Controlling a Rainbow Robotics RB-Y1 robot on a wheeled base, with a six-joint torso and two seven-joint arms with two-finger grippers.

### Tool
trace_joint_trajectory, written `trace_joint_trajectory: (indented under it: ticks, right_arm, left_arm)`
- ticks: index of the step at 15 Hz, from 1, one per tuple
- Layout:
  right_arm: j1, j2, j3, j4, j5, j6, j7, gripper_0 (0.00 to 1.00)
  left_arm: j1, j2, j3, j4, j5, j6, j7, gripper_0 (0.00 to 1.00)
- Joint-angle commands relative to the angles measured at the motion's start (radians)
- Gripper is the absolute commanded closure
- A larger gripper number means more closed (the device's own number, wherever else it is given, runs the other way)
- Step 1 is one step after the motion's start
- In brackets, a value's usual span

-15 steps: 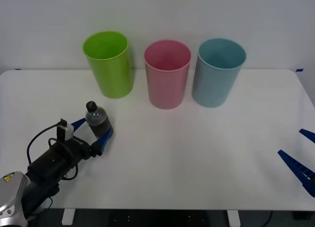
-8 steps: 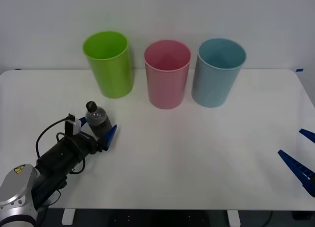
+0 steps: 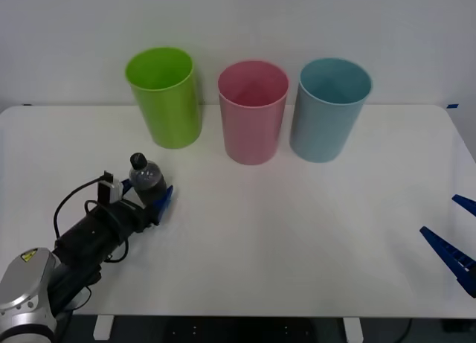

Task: Grasp the object on the table and drop it into the matching bin: aluminum can to the light blue bin, PET bottle to the pink bin.

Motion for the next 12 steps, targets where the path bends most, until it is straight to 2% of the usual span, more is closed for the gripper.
trace_joint_trajectory:
  ticks: [1,8,12]
  right_arm:
    - [0.0,0.0,0.0,0.0,0.0,0.0,0.0,0.0]
    - [0.0,0.0,0.0,0.0,0.0,0.0,0.0,0.0]
    - [0.0,0.0,0.0,0.0,0.0,0.0,0.0,0.0]
  left_arm:
    - [0.001,0.0,0.002,-0.001,0.001,0.0,-0.001,1.0]
    - [-0.007,0.0,-0.01,-0.001,0.004,0.0,0.008,1.0]
    - [-0.005,0.035,-0.003,-0.004,0.062,-0.026,0.013,1.0]
